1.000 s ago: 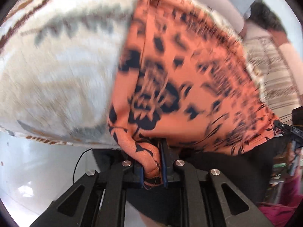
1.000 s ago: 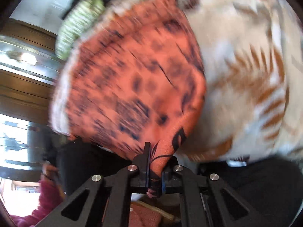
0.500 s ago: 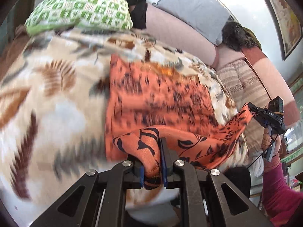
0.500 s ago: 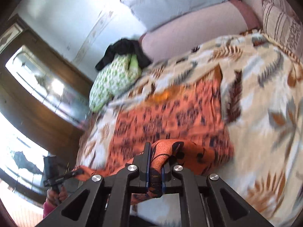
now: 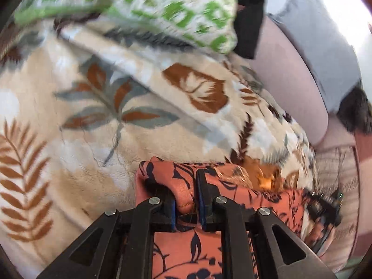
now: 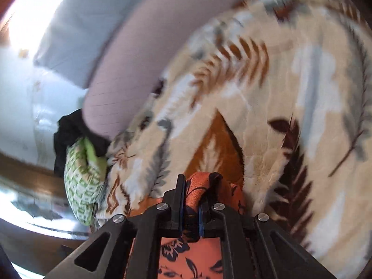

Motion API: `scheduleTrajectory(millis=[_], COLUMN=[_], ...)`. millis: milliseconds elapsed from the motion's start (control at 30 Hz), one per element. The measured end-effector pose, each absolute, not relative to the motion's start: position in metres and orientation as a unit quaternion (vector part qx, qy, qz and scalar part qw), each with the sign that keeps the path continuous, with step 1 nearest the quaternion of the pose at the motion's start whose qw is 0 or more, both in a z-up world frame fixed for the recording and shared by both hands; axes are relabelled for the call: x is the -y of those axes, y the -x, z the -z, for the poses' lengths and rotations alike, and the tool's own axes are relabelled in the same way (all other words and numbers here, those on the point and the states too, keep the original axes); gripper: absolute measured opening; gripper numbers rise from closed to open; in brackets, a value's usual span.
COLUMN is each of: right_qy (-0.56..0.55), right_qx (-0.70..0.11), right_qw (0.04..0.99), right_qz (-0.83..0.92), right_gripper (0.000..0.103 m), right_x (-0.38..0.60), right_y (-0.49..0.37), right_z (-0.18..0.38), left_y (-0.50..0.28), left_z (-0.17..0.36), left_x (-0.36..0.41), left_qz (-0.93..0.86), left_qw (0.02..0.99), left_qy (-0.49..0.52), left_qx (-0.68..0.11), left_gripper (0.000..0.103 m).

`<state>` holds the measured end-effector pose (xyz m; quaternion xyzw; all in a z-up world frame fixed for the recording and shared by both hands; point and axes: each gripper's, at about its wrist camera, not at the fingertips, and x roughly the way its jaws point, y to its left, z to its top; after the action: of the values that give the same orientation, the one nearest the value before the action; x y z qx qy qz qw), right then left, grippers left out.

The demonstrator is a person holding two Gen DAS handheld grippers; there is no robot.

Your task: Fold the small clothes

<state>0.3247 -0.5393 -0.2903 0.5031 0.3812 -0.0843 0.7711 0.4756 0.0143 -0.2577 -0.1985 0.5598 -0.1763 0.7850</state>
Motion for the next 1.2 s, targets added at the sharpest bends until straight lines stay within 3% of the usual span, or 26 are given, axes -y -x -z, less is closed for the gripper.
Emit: scheduleTrajectory(millis=[167, 233, 267, 300, 400, 600, 667, 733, 767, 867, 1000, 1067, 1200], right_qy=[-0.547, -0.57, -0.575, -0.577, -0.555, -0.554, -0.579, -0.612, -0.639, -0.645, -0.527, -0.43, -0.308], right_qx=[-0.324, -0.305, -0.302, -0.302, -0.301, -0.315, -0.296, -0.264, -0.231, -0.192, -0.303, -0.368, -0.468], right_qw=[0.771, 0.763, 0.76, 0.759, 0.776, 0.771, 0.759, 0.744, 0.733, 0.736, 0.793, 0.824, 0.827], right_qz=[0.04, 0.023, 0.021, 0.02, 0.015, 0.018, 0.031, 0.034, 0.041, 0.066, 0.041, 0.016, -0.052], right_gripper=[0.009, 0.01, 0.01, 0.01, 0.011, 0.016, 0.03, 0.092, 0.096, 0.096, 0.093, 0.084, 0.048], right_x=[0.555, 0.563, 0.564, 0.564, 0.558, 0.557, 0.565, 0.577, 0.583, 0.581, 0.518, 0.458, 0.333], right_y=[-0.311, -0.3, -0.296, -0.292, -0.286, -0.281, -0.27, -0.253, -0.238, -0.209, -0.232, -0.255, -0.304], right_z=[0.314, 0.312, 0.309, 0.305, 0.28, 0.264, 0.269, 0.276, 0.28, 0.272, 0.243, 0.233, 0.255], left_y=[-0.454, -0.434, -0.425, -0.41, -0.372, -0.302, -0.295, -0.298, -0.3, -0.304, -0.312, -0.314, -0.321], left_z=[0.256, 0.246, 0.24, 0.231, 0.206, 0.21, 0.228, 0.249, 0.256, 0.258, 0.259, 0.261, 0.263], left_x=[-0.048, -0.063, -0.068, -0.075, -0.08, -0.049, -0.035, -0.023, -0.022, -0.027, -0.025, -0.026, -0.029], left_qz=[0.191, 0.16, 0.139, 0.122, 0.108, 0.1, 0.104, 0.105, 0.101, 0.095, 0.091, 0.089, 0.093], left_qw=[0.803, 0.821, 0.831, 0.844, 0.863, 0.862, 0.859, 0.85, 0.847, 0.849, 0.848, 0.846, 0.84], left_qy=[0.293, 0.318, 0.323, 0.33, 0.325, 0.288, 0.276, 0.246, 0.237, 0.243, 0.236, 0.237, 0.243], left_qx=[-0.483, -0.447, -0.431, -0.405, -0.37, -0.405, -0.419, -0.454, -0.465, -0.46, -0.466, -0.469, -0.475], left_gripper=[0.017, 0.037, 0.055, 0.066, 0.067, 0.067, 0.067, 0.067, 0.067, 0.067, 0.067, 0.067, 0.067])
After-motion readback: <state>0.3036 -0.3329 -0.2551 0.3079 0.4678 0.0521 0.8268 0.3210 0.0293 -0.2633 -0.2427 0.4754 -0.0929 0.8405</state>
